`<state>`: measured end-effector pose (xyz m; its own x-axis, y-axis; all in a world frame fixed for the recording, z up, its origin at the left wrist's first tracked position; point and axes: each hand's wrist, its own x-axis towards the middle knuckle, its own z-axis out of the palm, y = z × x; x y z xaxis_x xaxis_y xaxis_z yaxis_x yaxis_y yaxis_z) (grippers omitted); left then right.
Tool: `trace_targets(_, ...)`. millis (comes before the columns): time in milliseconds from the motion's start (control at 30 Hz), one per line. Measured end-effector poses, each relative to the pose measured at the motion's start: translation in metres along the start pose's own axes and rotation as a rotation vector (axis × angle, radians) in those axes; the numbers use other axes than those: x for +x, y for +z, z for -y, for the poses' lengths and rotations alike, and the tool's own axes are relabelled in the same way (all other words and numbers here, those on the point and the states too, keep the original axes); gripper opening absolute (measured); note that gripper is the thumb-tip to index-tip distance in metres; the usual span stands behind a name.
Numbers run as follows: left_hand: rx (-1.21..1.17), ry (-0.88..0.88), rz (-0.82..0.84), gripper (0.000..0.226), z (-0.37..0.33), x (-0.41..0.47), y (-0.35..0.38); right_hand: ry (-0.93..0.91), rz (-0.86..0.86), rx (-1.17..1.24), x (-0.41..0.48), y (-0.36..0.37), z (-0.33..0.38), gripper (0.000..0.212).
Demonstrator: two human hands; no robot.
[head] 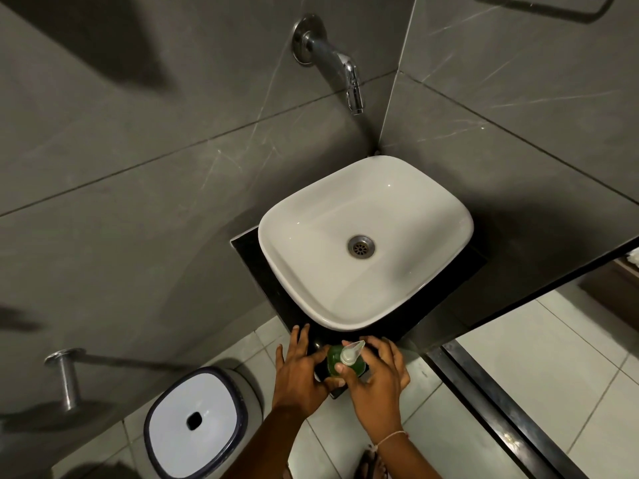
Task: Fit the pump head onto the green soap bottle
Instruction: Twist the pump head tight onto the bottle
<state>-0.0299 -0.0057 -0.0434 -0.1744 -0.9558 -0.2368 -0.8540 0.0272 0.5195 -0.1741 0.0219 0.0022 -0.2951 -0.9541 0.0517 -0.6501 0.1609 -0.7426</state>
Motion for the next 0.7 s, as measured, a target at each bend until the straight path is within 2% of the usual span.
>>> trace_targets(67, 0.007, -0.001, -0.004, 0.068, 0.0, 0.0, 0.0, 0.054, -0.021, 0.003, 0.004, 0.001, 0.002, 0.038)
trace_targets(167, 0.002, 0.002, -0.03, 0.06, 0.0, 0.0, 0.001, 0.126, -0.022, -0.029, 0.006, 0.006, 0.011, 0.046)
trace_targets(267, 0.013, 0.001, -0.028, 0.058, 0.001, 0.0, 0.002, 0.086, -0.014, 0.032, 0.002, 0.004, 0.008, 0.041)
trace_targets(367, 0.026, 0.003, -0.011, 0.066, 0.001, -0.001, 0.002, 0.017, 0.013, 0.064, 0.001, -0.002, 0.002, 0.034)
trace_targets(433, 0.024, -0.007, -0.004, 0.068, -0.001, 0.0, 0.001, 0.057, 0.002, 0.055, 0.004, -0.004, 0.004, 0.03)
trace_targets(567, 0.022, -0.013, -0.012, 0.062, -0.001, -0.001, 0.001, 0.115, 0.0, 0.001, 0.006, 0.0, 0.012, 0.044)
trace_targets(700, 0.036, -0.009, -0.004, 0.061, -0.002, -0.001, 0.0, 0.001, 0.007, 0.02, 0.0, -0.003, 0.004, 0.04)
